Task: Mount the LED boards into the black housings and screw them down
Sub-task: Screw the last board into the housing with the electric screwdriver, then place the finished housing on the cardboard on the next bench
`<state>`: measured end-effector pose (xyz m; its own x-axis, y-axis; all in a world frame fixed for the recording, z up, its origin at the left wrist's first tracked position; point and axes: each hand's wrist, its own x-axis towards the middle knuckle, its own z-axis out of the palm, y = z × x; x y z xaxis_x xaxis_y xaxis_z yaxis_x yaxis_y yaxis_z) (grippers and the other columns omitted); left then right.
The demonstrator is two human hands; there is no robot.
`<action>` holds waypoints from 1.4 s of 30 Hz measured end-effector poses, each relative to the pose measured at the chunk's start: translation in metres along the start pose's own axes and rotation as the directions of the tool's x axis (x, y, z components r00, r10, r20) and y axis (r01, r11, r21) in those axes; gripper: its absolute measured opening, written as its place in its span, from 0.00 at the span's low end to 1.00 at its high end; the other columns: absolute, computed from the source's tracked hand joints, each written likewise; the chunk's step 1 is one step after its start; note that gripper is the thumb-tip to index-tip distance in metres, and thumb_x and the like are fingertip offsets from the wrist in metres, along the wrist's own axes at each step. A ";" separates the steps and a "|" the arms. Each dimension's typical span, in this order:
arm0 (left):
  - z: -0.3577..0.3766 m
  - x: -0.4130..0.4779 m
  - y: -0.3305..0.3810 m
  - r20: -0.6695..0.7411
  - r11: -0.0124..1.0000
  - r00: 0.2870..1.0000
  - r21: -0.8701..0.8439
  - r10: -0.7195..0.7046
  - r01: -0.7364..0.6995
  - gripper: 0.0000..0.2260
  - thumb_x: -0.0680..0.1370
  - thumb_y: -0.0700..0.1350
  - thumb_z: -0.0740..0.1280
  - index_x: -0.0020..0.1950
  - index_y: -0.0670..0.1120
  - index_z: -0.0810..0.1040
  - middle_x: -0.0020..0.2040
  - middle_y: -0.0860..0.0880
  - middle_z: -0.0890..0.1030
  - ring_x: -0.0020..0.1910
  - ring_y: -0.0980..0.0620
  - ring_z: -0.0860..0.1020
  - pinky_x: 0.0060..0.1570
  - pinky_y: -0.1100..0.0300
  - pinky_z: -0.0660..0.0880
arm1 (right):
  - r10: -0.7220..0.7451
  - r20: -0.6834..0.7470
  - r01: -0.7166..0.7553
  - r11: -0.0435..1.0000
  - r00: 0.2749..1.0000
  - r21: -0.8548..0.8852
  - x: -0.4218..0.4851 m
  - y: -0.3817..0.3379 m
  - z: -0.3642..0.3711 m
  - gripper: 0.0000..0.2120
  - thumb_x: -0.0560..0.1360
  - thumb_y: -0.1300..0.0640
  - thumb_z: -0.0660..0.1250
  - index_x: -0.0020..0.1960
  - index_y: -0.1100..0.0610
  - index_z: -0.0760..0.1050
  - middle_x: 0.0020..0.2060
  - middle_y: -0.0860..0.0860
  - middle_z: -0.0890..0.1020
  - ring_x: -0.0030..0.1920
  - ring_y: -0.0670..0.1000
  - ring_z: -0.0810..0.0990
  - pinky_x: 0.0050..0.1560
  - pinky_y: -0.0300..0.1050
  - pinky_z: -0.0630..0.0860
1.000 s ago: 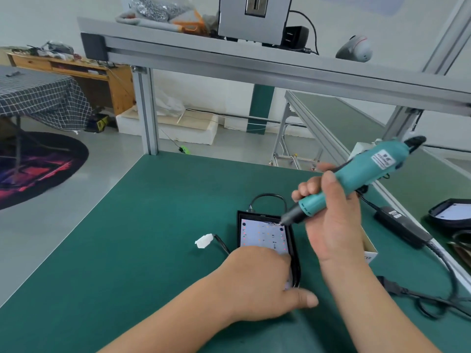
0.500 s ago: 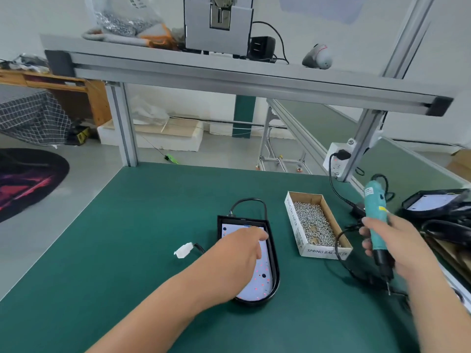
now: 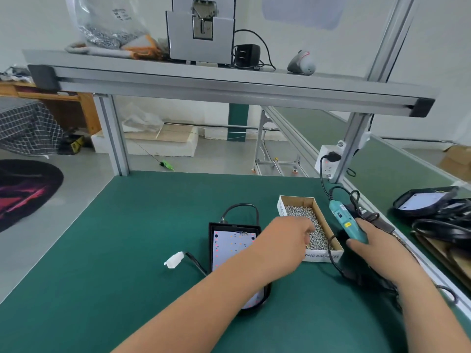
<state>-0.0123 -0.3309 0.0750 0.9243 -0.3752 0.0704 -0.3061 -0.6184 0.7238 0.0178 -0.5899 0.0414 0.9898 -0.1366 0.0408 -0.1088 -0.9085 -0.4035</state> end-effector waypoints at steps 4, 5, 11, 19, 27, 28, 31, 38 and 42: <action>0.006 0.017 0.009 0.077 0.989 0.991 0.093 0.105 -0.112 0.33 0.81 0.28 0.55 0.83 0.52 0.66 0.76 0.43 0.73 0.73 0.42 0.73 0.59 0.59 0.72 | -0.021 -0.015 0.021 1.000 1.000 0.012 -0.001 0.001 0.000 0.08 0.78 0.51 0.70 0.54 0.48 0.73 0.36 0.49 0.82 0.35 0.52 0.82 0.41 0.50 0.79; 0.008 0.018 0.008 0.107 0.983 0.985 0.112 0.137 -0.148 0.35 0.81 0.28 0.54 0.85 0.54 0.61 0.83 0.45 0.66 0.79 0.45 0.67 0.70 0.57 0.69 | -0.020 -0.011 0.020 1.000 1.000 0.012 -0.001 0.000 0.000 0.08 0.78 0.50 0.70 0.54 0.48 0.73 0.36 0.48 0.82 0.35 0.52 0.82 0.41 0.49 0.78; 0.014 0.021 -0.003 0.111 0.963 0.973 0.162 0.201 -0.217 0.33 0.81 0.27 0.56 0.84 0.50 0.64 0.83 0.48 0.65 0.81 0.47 0.64 0.77 0.53 0.64 | -0.002 -0.027 0.000 0.999 1.000 -0.050 -0.001 -0.001 0.001 0.08 0.78 0.46 0.70 0.53 0.45 0.73 0.40 0.47 0.81 0.40 0.50 0.80 0.40 0.49 0.75; -0.016 0.012 -0.047 -0.334 0.757 0.942 0.614 -0.008 0.224 0.12 0.85 0.53 0.60 0.60 0.49 0.78 0.57 0.46 0.80 0.60 0.42 0.76 0.57 0.48 0.70 | -0.058 -0.252 0.082 0.993 0.966 0.087 -0.003 -0.022 0.004 0.22 0.79 0.50 0.69 0.72 0.52 0.77 0.56 0.52 0.73 0.58 0.57 0.76 0.57 0.53 0.73; -0.024 0.005 -0.084 -0.375 0.924 0.895 0.194 -0.241 0.330 0.22 0.79 0.61 0.57 0.33 0.46 0.65 0.30 0.51 0.67 0.35 0.47 0.68 0.59 0.50 0.70 | -0.425 -0.338 0.520 0.810 0.840 0.272 -0.037 -0.093 0.041 0.12 0.81 0.58 0.68 0.61 0.45 0.82 0.52 0.37 0.83 0.55 0.36 0.79 0.55 0.27 0.69; -0.027 0.003 -0.085 -0.381 0.945 0.884 0.069 -0.270 0.319 0.20 0.77 0.60 0.58 0.34 0.47 0.63 0.29 0.50 0.65 0.34 0.47 0.65 0.57 0.52 0.70 | -0.484 -0.290 0.557 0.784 0.825 0.275 -0.040 -0.100 0.048 0.12 0.82 0.59 0.68 0.61 0.46 0.82 0.53 0.37 0.83 0.56 0.37 0.79 0.57 0.31 0.71; -0.042 -0.007 -0.085 -0.396 0.886 0.844 -0.429 -0.361 0.177 0.13 0.75 0.56 0.61 0.35 0.49 0.68 0.31 0.53 0.69 0.37 0.47 0.67 0.44 0.54 0.72 | -0.668 -0.114 0.676 0.712 0.735 0.190 -0.046 -0.120 0.066 0.16 0.82 0.63 0.67 0.68 0.54 0.79 0.61 0.45 0.81 0.61 0.43 0.77 0.66 0.34 0.70; -0.074 -0.024 -0.105 -0.168 0.315 0.779 -0.948 -0.605 0.040 0.05 0.62 0.45 0.70 0.32 0.44 0.79 0.36 0.43 0.81 0.31 0.45 0.75 0.35 0.55 0.75 | -0.731 0.168 0.734 0.677 0.662 0.056 -0.058 -0.150 0.088 0.23 0.84 0.42 0.59 0.76 0.51 0.71 0.66 0.46 0.77 0.66 0.49 0.73 0.67 0.45 0.70; -0.073 -0.032 -0.126 -0.241 0.130 0.820 -0.971 -0.519 -0.203 0.09 0.72 0.43 0.60 0.36 0.43 0.77 0.39 0.42 0.78 0.45 0.41 0.79 0.55 0.46 0.71 | -0.677 0.171 0.695 0.714 0.716 -0.081 -0.058 -0.155 0.085 0.23 0.83 0.37 0.56 0.69 0.50 0.72 0.61 0.47 0.78 0.61 0.52 0.77 0.59 0.50 0.74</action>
<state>0.0133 -0.1900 0.0318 0.9717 0.1801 -0.1529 -0.0061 0.6661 0.7458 -0.0153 -0.4080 0.0239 0.7979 0.5848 0.1460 0.6027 -0.7760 -0.1858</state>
